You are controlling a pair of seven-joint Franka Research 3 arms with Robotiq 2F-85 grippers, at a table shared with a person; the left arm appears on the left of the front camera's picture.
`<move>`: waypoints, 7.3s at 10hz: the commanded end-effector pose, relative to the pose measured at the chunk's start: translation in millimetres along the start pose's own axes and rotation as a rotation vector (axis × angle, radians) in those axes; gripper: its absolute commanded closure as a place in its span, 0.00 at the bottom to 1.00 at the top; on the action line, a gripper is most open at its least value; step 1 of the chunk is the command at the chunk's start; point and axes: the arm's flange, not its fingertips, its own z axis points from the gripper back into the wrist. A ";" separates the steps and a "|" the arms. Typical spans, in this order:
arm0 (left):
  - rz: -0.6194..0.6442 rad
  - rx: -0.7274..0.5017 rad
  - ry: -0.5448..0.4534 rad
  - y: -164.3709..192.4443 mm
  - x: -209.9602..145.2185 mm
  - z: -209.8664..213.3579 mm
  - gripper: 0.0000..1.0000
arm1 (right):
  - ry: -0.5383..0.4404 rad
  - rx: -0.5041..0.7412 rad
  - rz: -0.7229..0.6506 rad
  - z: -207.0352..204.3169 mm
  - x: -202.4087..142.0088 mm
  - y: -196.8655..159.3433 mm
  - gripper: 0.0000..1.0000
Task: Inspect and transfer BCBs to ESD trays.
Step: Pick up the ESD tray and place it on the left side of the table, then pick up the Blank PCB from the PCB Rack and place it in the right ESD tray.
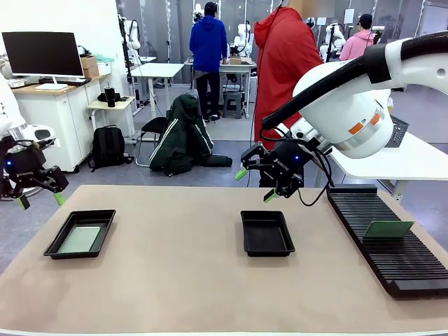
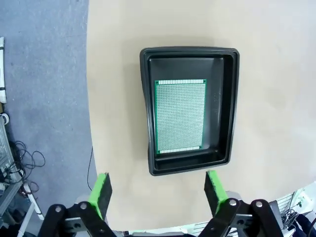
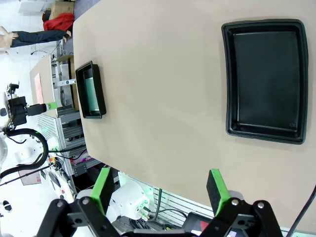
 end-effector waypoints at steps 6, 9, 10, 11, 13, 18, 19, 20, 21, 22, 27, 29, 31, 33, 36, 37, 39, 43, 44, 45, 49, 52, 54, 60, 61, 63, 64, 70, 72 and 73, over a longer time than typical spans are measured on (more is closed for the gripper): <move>0.000 0.000 0.000 0.0 0.0 0.0 0.00 | 0.001 0.001 0.000 -0.2 -0.8 -0.5 0.00; 0.000 0.000 0.000 0.0 0.0 0.0 0.00 | 0.001 0.001 0.000 -0.2 -0.8 -0.5 0.00; 0.000 0.000 0.000 0.0 0.0 0.0 0.00 | 0.001 0.001 0.000 -0.2 -0.8 -0.5 0.00; 0.000 0.000 0.000 0.0 0.0 0.0 0.00 | 0.001 0.001 0.000 -0.2 -0.8 -0.5 0.00; 0.000 0.000 0.000 0.0 0.0 0.0 0.00 | 0.001 0.001 0.000 -0.2 -0.8 -0.5 0.00; 0.000 0.000 0.000 0.0 0.0 0.0 0.00 | 0.036 -0.059 0.336 70.1 -24.3 -25.9 0.00; 0.000 0.000 0.000 0.0 0.0 0.0 0.00 | 0.035 -0.085 0.424 105.7 -30.7 -36.7 0.00; 0.000 0.000 0.000 0.0 0.0 0.0 0.00 | 0.059 -0.117 0.536 149.8 -36.7 -49.4 0.00; 0.000 0.000 0.000 0.0 0.0 0.0 0.00 | 0.066 -0.172 0.624 191.2 -40.6 -59.7 0.00; 0.000 0.000 0.000 0.0 0.0 0.0 0.00 | 0.080 -0.221 0.716 234.5 -42.1 -70.5 0.00; 0.000 0.000 0.000 0.0 0.0 0.0 0.00 | 0.193 -0.395 1.237 389.0 -46.5 -120.4 0.00; 0.000 0.000 0.000 0.0 0.0 0.0 0.00 | 0.247 -0.409 1.478 412.8 -45.6 -133.4 0.00; 0.000 0.000 0.000 0.0 0.0 0.0 0.00 | 0.283 -0.421 1.620 418.9 -42.4 -136.7 0.00; 0.000 0.000 0.000 0.0 0.0 0.0 0.00 | 0.362 -0.434 1.693 415.5 -40.8 -133.1 0.00; 0.000 0.000 0.000 0.0 0.0 0.0 0.00 | 0.325 -0.411 1.696 411.0 -40.8 -130.7 0.00; 0.000 0.000 0.000 0.0 0.0 0.0 0.00 | 0.325 -0.411 1.696 411.0 -40.8 -130.7 0.00; 0.000 0.000 0.000 0.0 0.0 0.0 0.00 | 0.325 -0.411 1.696 411.0 -40.8 -130.7 0.00; 0.000 0.000 0.000 0.0 0.0 0.0 0.00 | 0.344 -0.422 1.726 396.5 -28.5 -138.1 0.00; 0.000 0.000 0.000 0.0 0.0 0.0 0.00 | 0.350 -0.430 1.744 377.9 -18.9 -147.4 0.00; 0.000 0.000 0.000 0.0 0.0 0.0 0.00 | 0.347 -0.423 1.760 359.5 -9.9 -160.0 0.00; 0.000 0.000 0.000 0.0 0.0 0.0 0.00 | 0.378 -0.406 1.800 282.3 15.7 -210.1 0.00; 0.000 0.000 0.000 0.0 0.0 0.0 0.00 | 0.410 -0.399 1.792 229.8 40.1 -243.5 0.00; 0.000 0.000 0.000 0.0 0.0 0.0 0.00 | 0.454 -0.416 1.754 197.1 59.5 -259.9 0.00; 0.000 0.000 0.000 0.0 0.0 0.0 0.00 | 0.519 -0.448 1.705 115.6 97.6 -293.1 0.00; 0.000 0.000 0.000 0.0 0.0 0.0 0.00 | 0.517 -0.467 1.700 107.7 100.0 -297.1 0.00; 0.000 0.000 0.000 0.0 0.0 0.0 0.00 | 0.500 -0.503 1.667 101.9 102.0 -303.8 0.00; 0.000 0.000 0.000 0.0 0.0 0.0 0.00 | 0.495 -0.530 1.637 102.7 101.1 -306.5 0.00; 0.000 0.000 0.000 0.0 0.0 0.0 0.00 | 0.534 -0.471 1.699 103.2 102.1 -300.5 0.00; 0.000 0.000 0.000 0.0 0.0 0.0 0.00 | 0.528 -0.484 1.690 99.8 103.4 -298.0 0.00; 0.000 0.000 0.000 0.0 0.0 0.0 0.00 | 0.532 -0.500 1.687 101.0 102.0 -299.3 0.00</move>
